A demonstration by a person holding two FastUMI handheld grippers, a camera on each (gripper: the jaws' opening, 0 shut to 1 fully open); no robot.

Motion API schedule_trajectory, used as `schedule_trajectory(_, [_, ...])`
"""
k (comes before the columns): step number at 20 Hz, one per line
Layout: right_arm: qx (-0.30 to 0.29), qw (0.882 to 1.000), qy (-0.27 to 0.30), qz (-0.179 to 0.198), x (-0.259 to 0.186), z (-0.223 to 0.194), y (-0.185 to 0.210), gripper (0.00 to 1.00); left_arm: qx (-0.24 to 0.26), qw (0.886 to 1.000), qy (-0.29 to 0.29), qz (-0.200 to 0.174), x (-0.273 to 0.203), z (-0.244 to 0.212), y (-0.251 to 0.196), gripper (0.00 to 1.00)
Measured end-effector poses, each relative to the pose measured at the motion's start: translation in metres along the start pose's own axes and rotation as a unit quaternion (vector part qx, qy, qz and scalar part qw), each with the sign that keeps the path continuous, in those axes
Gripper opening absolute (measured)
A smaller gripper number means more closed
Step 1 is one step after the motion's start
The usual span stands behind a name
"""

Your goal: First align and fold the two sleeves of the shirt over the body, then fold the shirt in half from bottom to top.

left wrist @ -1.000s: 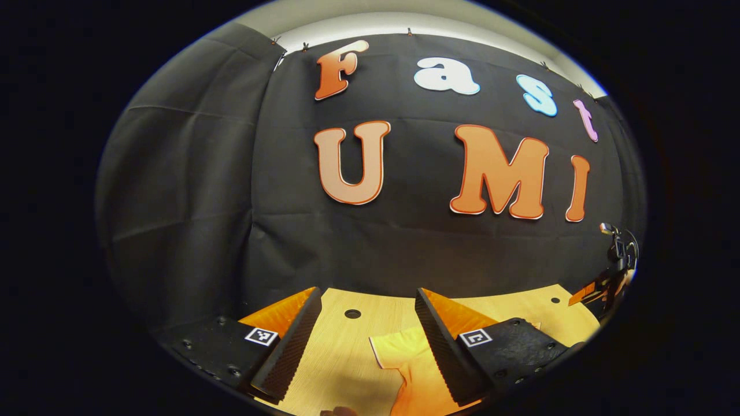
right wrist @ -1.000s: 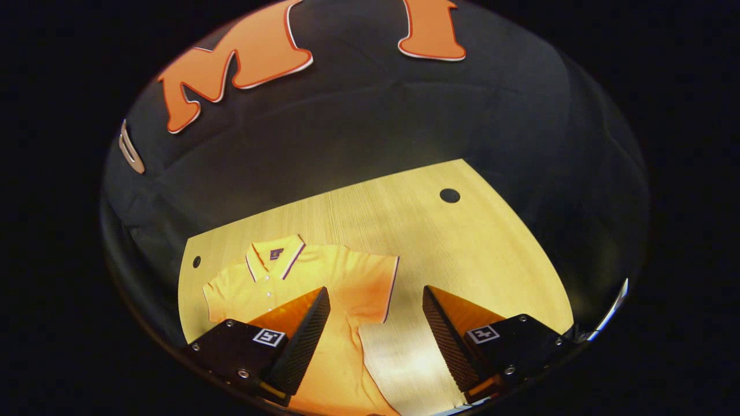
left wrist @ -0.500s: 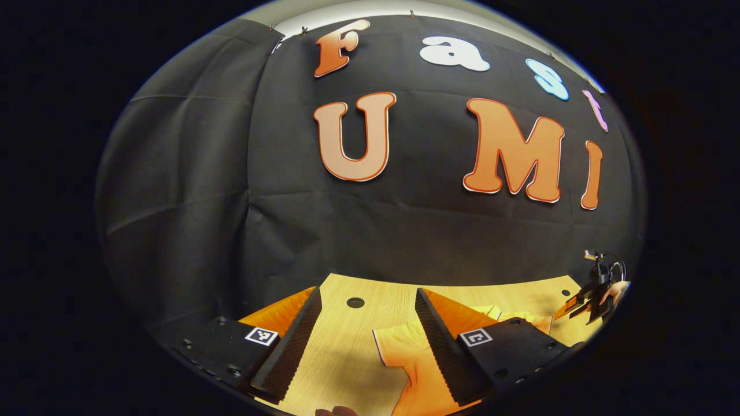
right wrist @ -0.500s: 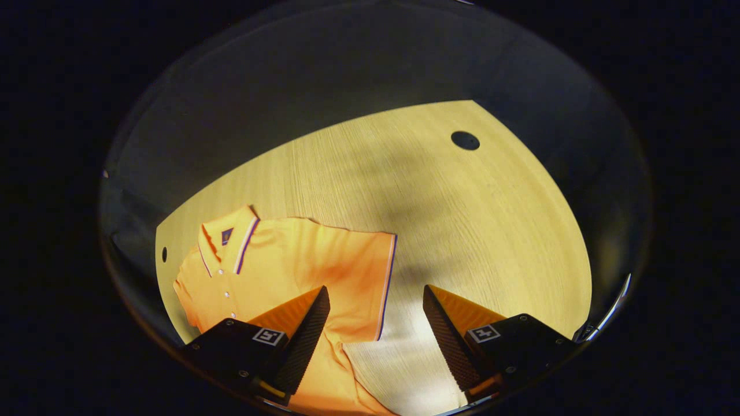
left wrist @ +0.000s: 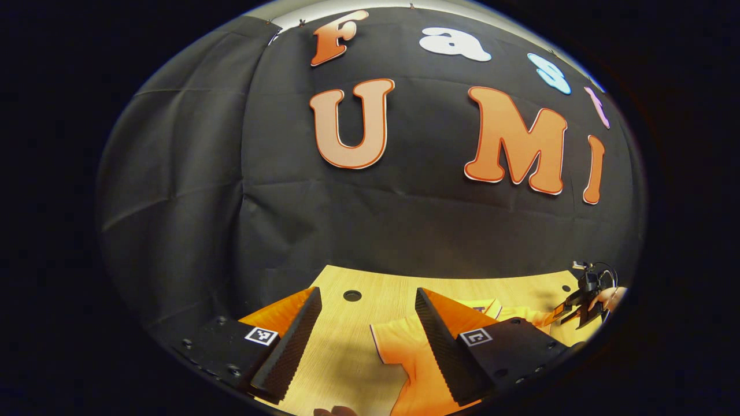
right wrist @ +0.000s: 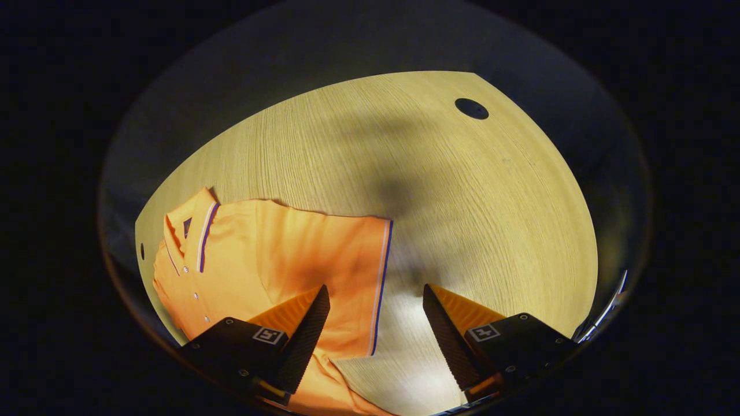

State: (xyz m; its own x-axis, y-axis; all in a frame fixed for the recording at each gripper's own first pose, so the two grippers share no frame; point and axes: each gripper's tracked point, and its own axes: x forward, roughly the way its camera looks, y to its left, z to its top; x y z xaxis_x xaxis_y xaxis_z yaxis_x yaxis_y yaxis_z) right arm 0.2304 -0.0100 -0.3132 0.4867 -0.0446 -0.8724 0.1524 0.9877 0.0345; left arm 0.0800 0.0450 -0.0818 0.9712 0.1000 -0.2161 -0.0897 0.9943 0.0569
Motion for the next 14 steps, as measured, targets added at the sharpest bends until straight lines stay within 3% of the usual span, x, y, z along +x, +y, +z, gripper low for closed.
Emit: schedule_trajectory(14, [-0.009,1.0,0.008,-0.011,0.01,-0.004,0.008,0.98,-0.01,1.0,0.001,0.007,-0.012,-0.011,0.019,0.98])
